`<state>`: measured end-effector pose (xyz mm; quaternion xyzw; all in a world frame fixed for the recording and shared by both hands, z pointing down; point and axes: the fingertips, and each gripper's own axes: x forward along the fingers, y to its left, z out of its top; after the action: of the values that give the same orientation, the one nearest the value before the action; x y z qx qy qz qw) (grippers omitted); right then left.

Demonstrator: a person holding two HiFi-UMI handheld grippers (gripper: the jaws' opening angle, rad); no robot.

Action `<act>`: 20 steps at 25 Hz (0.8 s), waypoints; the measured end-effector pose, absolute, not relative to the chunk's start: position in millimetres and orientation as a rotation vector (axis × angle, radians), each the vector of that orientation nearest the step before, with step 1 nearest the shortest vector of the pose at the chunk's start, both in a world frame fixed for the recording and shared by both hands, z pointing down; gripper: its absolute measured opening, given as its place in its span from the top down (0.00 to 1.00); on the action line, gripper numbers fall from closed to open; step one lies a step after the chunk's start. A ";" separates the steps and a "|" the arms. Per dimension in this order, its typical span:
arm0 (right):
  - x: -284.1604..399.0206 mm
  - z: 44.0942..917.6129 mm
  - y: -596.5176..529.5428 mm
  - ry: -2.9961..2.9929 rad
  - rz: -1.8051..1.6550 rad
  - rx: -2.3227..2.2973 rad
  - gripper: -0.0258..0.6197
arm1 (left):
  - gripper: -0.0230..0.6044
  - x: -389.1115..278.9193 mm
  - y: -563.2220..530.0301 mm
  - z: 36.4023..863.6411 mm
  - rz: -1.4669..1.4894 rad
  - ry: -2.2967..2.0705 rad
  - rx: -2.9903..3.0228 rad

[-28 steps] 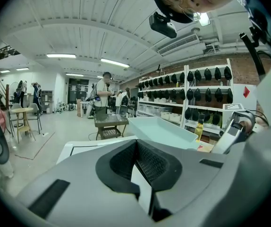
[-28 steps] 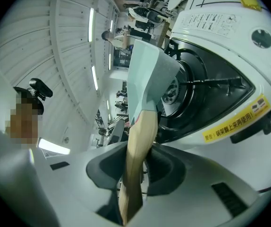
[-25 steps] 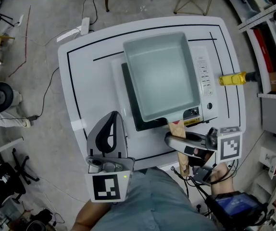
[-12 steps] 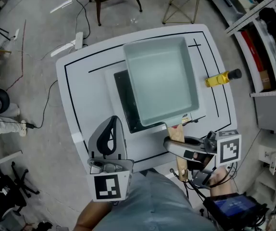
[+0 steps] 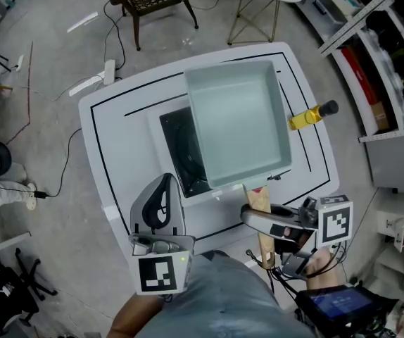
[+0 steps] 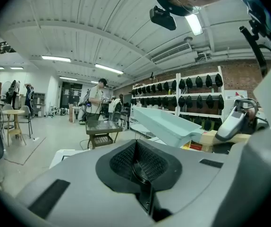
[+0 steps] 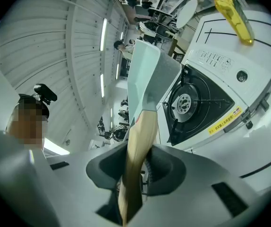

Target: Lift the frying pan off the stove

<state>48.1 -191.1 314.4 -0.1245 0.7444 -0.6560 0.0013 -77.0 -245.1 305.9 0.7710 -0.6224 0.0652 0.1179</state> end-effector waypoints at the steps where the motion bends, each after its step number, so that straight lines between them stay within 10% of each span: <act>1: 49.4 313.9 -190.3 2.336 -2.055 -0.395 0.77 | 0.94 -75.4 -244.7 305.4 0.187 -1.815 2.258; 20: 54.7 310.8 -182.6 2.326 -2.026 -0.422 0.77 | 0.94 -70.6 -242.8 299.3 0.180 -1.787 2.300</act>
<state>54.7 -182.6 310.8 -0.1356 0.7469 -0.6508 0.0141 -70.6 -242.8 299.3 0.7831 -0.6087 0.0612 0.1115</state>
